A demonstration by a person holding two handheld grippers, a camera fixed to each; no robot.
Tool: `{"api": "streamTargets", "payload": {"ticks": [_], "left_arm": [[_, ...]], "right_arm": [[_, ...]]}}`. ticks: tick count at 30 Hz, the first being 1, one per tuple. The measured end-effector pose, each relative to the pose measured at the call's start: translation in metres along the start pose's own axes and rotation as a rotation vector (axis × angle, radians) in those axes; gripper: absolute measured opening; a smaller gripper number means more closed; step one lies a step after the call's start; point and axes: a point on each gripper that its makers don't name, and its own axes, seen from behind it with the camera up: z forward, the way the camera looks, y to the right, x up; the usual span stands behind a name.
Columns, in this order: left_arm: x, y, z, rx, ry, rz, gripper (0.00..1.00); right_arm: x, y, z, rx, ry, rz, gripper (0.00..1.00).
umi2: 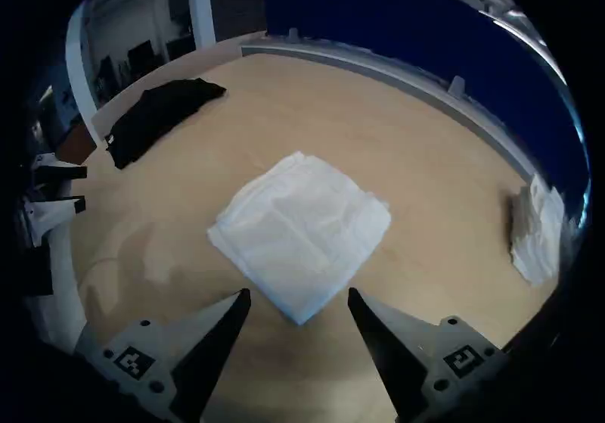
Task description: Fold towel
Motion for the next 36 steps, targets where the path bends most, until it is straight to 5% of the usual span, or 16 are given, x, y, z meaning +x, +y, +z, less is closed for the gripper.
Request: {"api": "streamTargets", "payload": {"ticks": [6,15,23,27,36], "left_arm": [[-0.002,-0.002,0.0,0.003,-0.001,-0.004,0.94],[-0.002,-0.005,-0.001,0.006,-0.001,-0.005,0.94],[-0.001,-0.004,-0.001,0.005,-0.001,-0.004,0.94],[0.0,-0.004,-0.001,0.005,0.0,-0.006,0.94],[0.001,-0.006,-0.002,0.007,0.001,-0.007,0.93]], "right_arm": [[-0.015,-0.002,0.005,0.015,-0.023,0.001,0.76],[-0.028,-0.004,0.008,0.032,-0.035,0.043,0.55],[-0.033,-0.005,0.009,0.046,-0.048,0.052,0.47],[-0.032,-0.004,0.01,0.043,-0.048,0.062,0.27],[-0.036,-0.001,0.012,0.033,-0.062,0.062,0.26]]}}
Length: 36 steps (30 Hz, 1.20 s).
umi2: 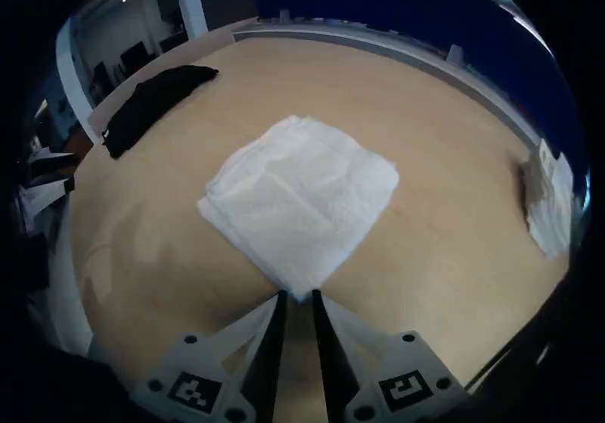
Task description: Fold towel
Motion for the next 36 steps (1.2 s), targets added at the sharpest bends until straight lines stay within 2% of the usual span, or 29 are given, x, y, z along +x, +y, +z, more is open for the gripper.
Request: {"api": "streamTargets", "payload": {"ticks": [8,10,12,17,26,36], "left_arm": [[-0.001,0.0,0.001,0.0,-0.001,0.003,0.94],[-0.001,0.0,0.001,0.0,-0.002,0.004,0.94],[-0.001,0.0,0.002,0.0,-0.002,0.004,0.93],[-0.001,-0.001,0.002,0.0,-0.002,0.004,0.94],[0.001,0.001,0.002,-0.003,-0.001,0.009,0.94],[0.002,0.002,0.001,-0.004,0.002,0.014,0.93]], "right_arm": [[-0.002,-0.002,0.005,0.002,-0.005,-0.002,0.25],[-0.002,-0.002,0.005,0.003,-0.003,0.005,0.19],[-0.001,-0.001,0.006,0.003,0.0,0.012,0.08],[-0.002,0.001,0.006,-0.001,0.005,0.027,0.04],[0.001,0.001,0.002,-0.011,0.016,0.003,0.02],[0.025,0.004,-0.011,-0.019,0.07,-0.007,0.02]]}}
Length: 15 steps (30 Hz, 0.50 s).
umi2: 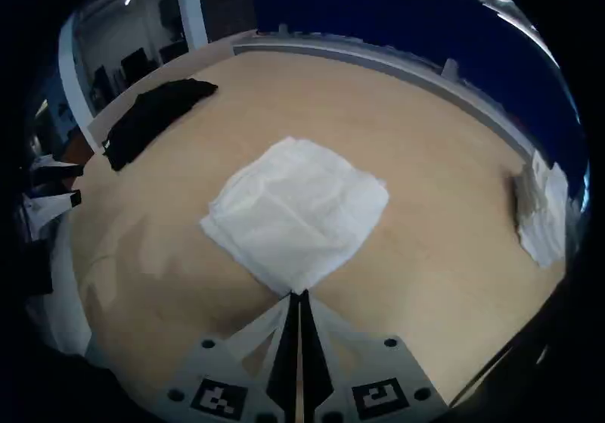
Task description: Fold towel
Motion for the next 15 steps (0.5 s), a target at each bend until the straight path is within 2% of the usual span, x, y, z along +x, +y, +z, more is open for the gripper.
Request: {"api": "streamTargets", "payload": {"ticks": [8,15], "left_arm": [[0.007,-0.002,-0.002,0.002,0.017,-0.004,0.94],[0.014,-0.001,-0.004,-0.003,0.034,-0.003,0.94]], "right_arm": [[0.043,0.006,-0.025,-0.023,0.095,-0.041,0.01],[0.098,0.011,-0.059,-0.04,0.197,-0.076,0.01]]}}
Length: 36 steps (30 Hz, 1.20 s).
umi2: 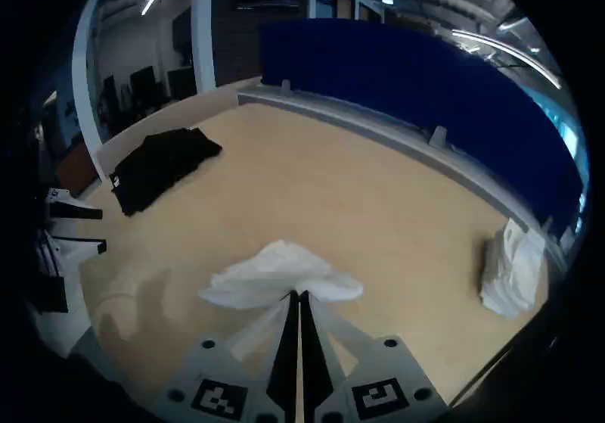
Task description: Fold towel
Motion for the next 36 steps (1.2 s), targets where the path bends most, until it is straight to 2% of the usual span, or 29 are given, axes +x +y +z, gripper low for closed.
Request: {"api": "streamTargets", "payload": {"ticks": [6,11,18,29,36], "left_arm": [[0.007,0.003,-0.001,-0.006,0.013,0.003,0.93],[0.01,0.004,-0.002,-0.01,0.02,0.005,0.94],[0.011,0.006,-0.004,-0.013,0.021,0.008,0.93],[0.01,0.006,-0.007,-0.014,0.021,0.01,0.93],[0.012,0.005,-0.007,-0.013,0.023,0.013,0.94]], "right_arm": [[0.048,0.007,-0.022,-0.012,0.075,-0.048,0.01],[0.07,0.01,-0.034,-0.018,0.111,-0.069,0.01],[0.078,0.012,-0.042,-0.024,0.127,-0.076,0.01],[0.09,0.015,-0.056,-0.019,0.156,-0.044,0.02],[0.089,0.032,-0.07,-0.047,0.159,-0.04,0.02]]}}
